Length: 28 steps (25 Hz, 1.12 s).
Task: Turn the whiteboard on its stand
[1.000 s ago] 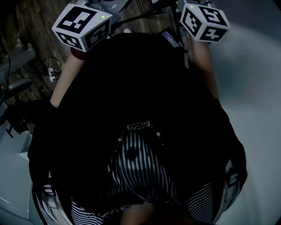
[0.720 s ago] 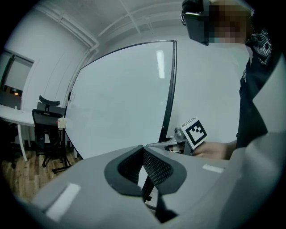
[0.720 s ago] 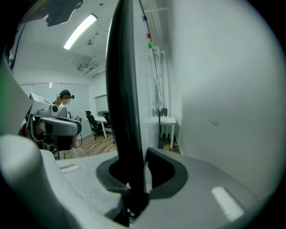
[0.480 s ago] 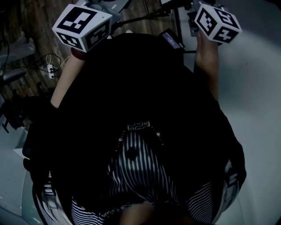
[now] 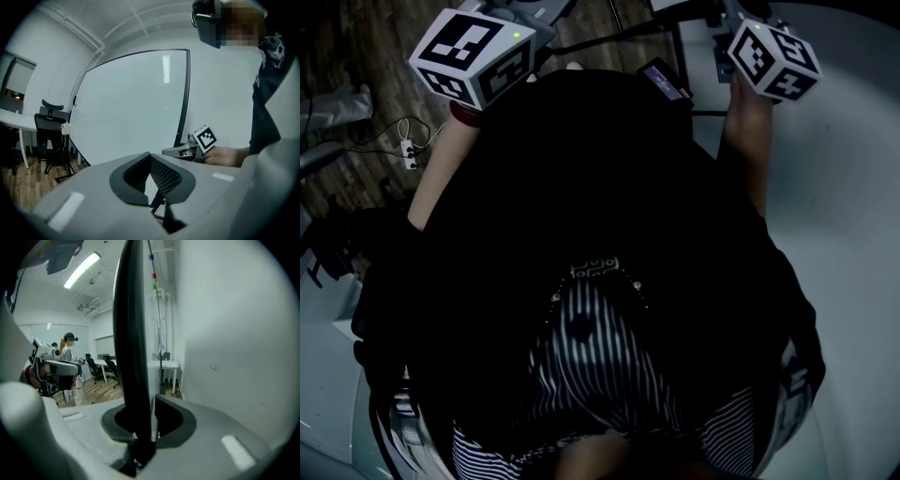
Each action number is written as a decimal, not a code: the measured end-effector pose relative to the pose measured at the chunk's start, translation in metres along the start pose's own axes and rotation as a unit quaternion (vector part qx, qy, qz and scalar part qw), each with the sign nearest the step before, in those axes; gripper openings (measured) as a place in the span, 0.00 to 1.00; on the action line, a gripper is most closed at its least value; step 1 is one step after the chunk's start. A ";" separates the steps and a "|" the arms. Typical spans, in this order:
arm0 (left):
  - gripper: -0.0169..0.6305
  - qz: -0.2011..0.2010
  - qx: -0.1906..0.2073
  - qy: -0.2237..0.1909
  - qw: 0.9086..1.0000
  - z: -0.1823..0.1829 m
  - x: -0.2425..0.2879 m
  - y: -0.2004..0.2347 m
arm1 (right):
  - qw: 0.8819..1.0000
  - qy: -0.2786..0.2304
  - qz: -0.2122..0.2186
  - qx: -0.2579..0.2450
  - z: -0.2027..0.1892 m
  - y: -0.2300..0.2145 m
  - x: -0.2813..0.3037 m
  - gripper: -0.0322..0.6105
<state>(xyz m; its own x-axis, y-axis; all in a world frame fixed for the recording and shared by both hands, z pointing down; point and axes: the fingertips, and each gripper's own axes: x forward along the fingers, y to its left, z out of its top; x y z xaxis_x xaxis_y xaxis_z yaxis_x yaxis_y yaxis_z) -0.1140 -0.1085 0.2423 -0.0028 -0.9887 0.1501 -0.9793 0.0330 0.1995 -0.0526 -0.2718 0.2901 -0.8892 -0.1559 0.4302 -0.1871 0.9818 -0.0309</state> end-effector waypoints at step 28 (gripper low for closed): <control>0.02 -0.032 0.009 0.005 0.999 -0.002 0.014 -0.024 | 0.993 -0.098 0.068 0.004 0.008 0.119 -0.037 0.17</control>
<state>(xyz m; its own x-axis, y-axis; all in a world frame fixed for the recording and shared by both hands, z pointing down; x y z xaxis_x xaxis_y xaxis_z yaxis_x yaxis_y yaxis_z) -0.0901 -0.1233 0.2419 0.0609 -0.9873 0.1470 -0.9811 -0.0321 0.1909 -0.0454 -0.1502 0.2637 -0.9704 -0.0398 0.2382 -0.0614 0.9946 -0.0837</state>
